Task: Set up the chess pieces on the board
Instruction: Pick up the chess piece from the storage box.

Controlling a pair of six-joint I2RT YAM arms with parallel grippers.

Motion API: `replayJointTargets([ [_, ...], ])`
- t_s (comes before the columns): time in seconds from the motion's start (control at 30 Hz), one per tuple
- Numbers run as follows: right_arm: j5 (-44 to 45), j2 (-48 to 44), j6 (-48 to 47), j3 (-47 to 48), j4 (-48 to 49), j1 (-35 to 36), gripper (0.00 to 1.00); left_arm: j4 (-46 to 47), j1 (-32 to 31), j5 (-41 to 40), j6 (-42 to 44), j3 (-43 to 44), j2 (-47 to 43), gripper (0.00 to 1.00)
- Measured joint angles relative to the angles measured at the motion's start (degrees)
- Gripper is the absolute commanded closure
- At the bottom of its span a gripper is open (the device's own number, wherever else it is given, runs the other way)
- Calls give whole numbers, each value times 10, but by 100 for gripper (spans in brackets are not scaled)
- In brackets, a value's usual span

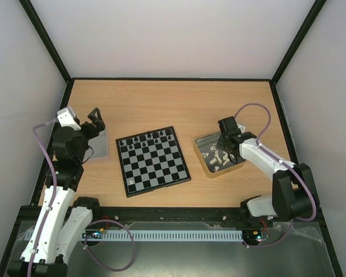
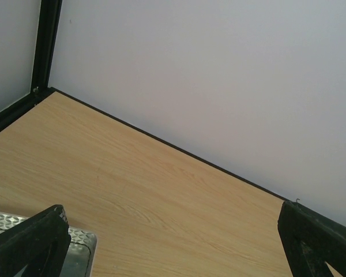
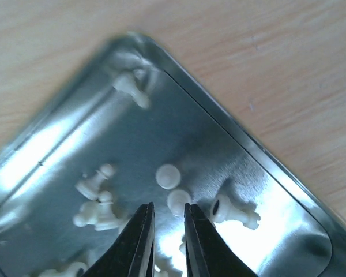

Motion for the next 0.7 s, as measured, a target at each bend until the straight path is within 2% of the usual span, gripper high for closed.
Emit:
replayJointTargets([
  [0.23, -49, 31, -23, -17, 11, -28, 87, 1, 0, 4, 0, 0, 1, 0],
  [0.7, -40, 74, -45, -17, 30, -32, 88, 1, 0, 4, 0, 0, 2, 0],
])
